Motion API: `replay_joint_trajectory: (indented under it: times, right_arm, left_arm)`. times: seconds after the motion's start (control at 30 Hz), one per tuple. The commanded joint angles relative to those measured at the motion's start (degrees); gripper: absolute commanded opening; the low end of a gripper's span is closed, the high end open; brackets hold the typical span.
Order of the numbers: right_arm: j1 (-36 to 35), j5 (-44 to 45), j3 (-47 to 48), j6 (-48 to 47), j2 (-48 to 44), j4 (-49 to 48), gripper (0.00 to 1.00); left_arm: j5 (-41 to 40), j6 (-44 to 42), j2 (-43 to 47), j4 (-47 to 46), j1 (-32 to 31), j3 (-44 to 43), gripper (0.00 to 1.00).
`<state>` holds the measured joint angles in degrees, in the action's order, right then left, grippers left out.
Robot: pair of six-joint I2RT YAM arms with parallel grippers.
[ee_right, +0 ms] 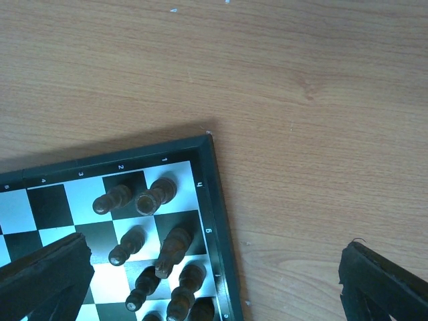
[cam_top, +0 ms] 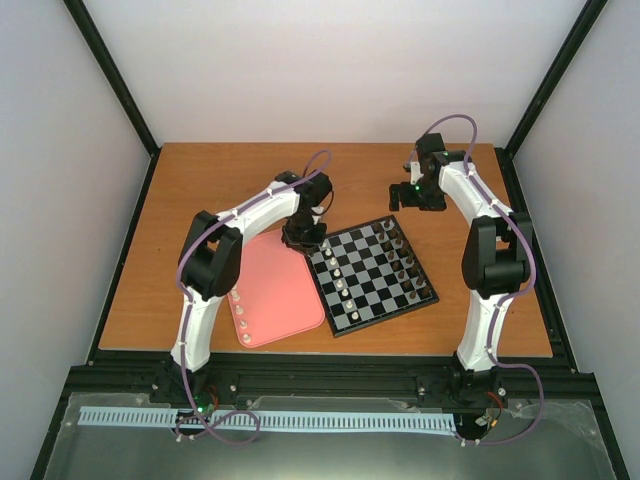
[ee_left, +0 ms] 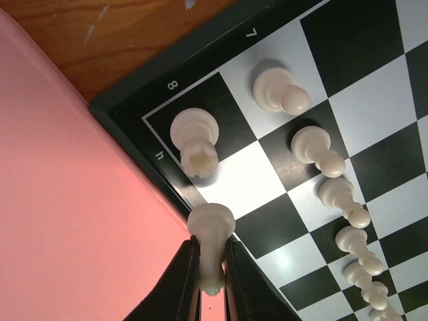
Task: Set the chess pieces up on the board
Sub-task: Place the chess piece on the chessboard.
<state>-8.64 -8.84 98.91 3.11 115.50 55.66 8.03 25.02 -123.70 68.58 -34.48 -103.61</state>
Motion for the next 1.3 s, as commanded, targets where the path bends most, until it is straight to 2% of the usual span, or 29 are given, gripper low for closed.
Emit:
replay_joint_trajectory:
  times: [0.0, 0.33, 0.6, 0.83, 1.03, 1.27]
  right_arm:
    - [0.7, -0.3, 2.2, -0.7, 1.0, 0.2, 1.00]
    - [1.1, -0.4, 2.4, -0.7, 1.3, 0.3, 1.00]
    - [1.3, -0.5, 2.1, -0.6, 1.2, 0.2, 1.00]
    - [1.4, -0.6, 2.1, -0.7, 1.3, 0.2, 1.00]
    - [1.5, -0.8, 2.0, -0.6, 1.5, 0.1, 1.00]
    - [1.5, -0.8, 2.0, -0.7, 1.4, 0.2, 1.00]
  left_arm:
    - [1.5, -1.2, 1.5, 1.0, -0.5, -0.7, 0.04]
    - [1.8, -1.4, -2.6, 2.2, -1.4, -5.1, 0.05]
    - [1.3, -1.7, -3.8, 2.3, -1.4, -5.4, 0.06]
    - [1.0, -1.7, -3.5, 1.5, -1.4, -3.5, 0.11]
    - [1.0, -1.7, -4.2, 1.3, -1.4, -3.6, 0.19]
    - [1.3, -1.8, -4.1, 1.5, -1.4, -3.8, 0.23]
